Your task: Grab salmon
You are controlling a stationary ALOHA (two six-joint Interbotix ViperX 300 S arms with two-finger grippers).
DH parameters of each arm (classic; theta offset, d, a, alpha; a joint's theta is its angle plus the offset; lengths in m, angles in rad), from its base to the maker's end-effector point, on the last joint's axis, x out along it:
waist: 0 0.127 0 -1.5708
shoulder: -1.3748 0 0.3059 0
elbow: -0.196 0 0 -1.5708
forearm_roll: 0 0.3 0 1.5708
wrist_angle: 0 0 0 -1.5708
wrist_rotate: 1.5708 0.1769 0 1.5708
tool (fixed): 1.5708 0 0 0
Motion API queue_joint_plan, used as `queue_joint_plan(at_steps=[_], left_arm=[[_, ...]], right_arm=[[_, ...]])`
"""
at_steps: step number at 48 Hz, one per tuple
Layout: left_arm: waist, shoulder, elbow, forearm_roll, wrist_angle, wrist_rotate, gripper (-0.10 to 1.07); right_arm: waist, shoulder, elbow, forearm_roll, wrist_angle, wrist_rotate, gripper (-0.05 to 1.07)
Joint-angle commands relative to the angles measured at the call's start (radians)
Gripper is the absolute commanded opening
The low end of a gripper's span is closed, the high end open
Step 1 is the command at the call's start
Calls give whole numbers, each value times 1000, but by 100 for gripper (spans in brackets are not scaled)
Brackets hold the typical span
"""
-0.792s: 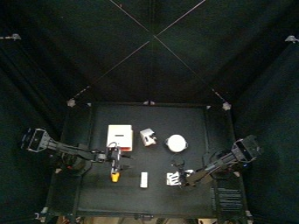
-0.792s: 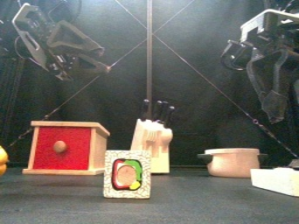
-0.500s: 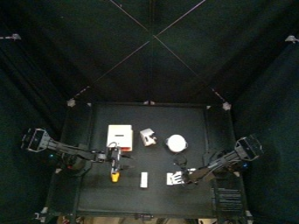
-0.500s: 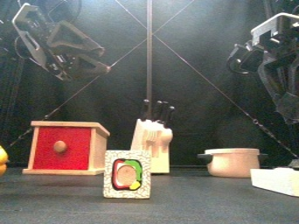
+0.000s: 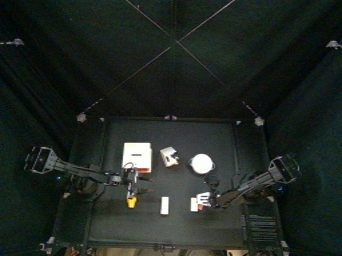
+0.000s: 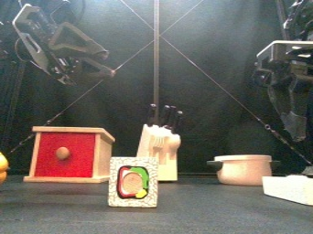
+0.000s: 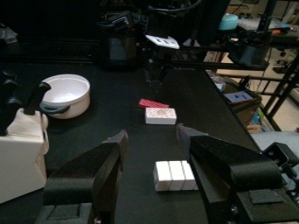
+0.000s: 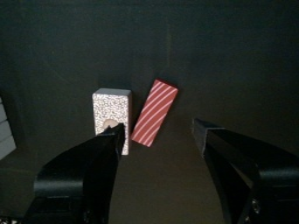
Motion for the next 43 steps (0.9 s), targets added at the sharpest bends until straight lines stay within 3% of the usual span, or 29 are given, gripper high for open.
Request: queue_joint_plan(at_steps=[1,25,43], left_arm=[[-3,-2,-11,-3,-5,0,86],[-3,3,-11,-3,-5,0,86],[-3,3,-9,-3,-5,2,86]], right_arm=[[0,0,0,-12,-3,14,94],[-41,48,51,-18,-104,12,94],[-78,72,57,-32,-114,6,94]])
